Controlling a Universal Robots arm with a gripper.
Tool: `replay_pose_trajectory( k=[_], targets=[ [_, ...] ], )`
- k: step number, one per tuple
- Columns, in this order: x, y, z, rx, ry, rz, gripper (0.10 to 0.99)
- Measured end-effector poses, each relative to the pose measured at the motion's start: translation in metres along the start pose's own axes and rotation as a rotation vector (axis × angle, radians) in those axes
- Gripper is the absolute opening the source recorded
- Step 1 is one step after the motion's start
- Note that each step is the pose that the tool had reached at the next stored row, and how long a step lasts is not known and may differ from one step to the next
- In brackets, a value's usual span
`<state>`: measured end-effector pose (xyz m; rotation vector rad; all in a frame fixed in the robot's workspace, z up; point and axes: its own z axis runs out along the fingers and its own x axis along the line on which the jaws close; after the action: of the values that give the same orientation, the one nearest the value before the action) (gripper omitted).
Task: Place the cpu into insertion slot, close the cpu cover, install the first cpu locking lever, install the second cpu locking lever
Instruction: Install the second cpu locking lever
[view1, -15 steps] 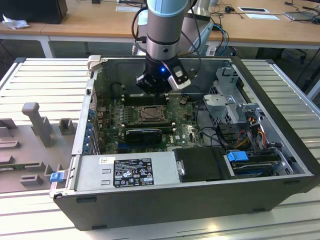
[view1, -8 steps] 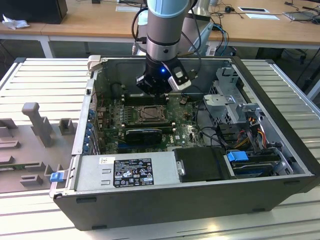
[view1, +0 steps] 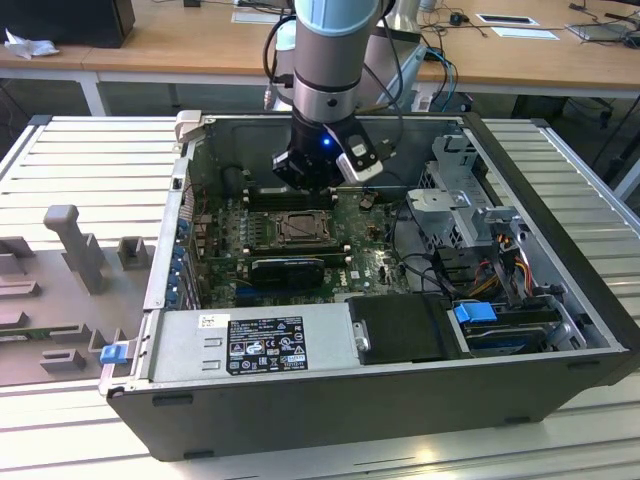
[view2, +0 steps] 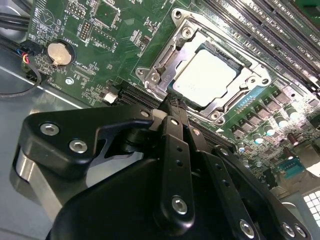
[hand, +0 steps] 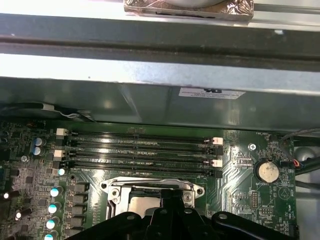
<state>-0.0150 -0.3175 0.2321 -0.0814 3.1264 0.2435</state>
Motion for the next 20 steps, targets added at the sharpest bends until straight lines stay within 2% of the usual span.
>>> replay_pose_trajectory(
  k=[4, 8, 13, 20],
  targets=[
    [-0.0001, 0.0009, -0.0067, 0.000, 0.0000, 0.000, 0.106],
    [-0.0001, -0.0004, -0.0074, 0.000, 0.0000, 0.000, 0.106],
    [0.0003, -0.0053, -0.0082, 0.000, 0.0000, 0.000, 0.106],
    [0.0004, -0.0076, -0.0124, 0.000, 0.0000, 0.000, 0.106]
  ],
)
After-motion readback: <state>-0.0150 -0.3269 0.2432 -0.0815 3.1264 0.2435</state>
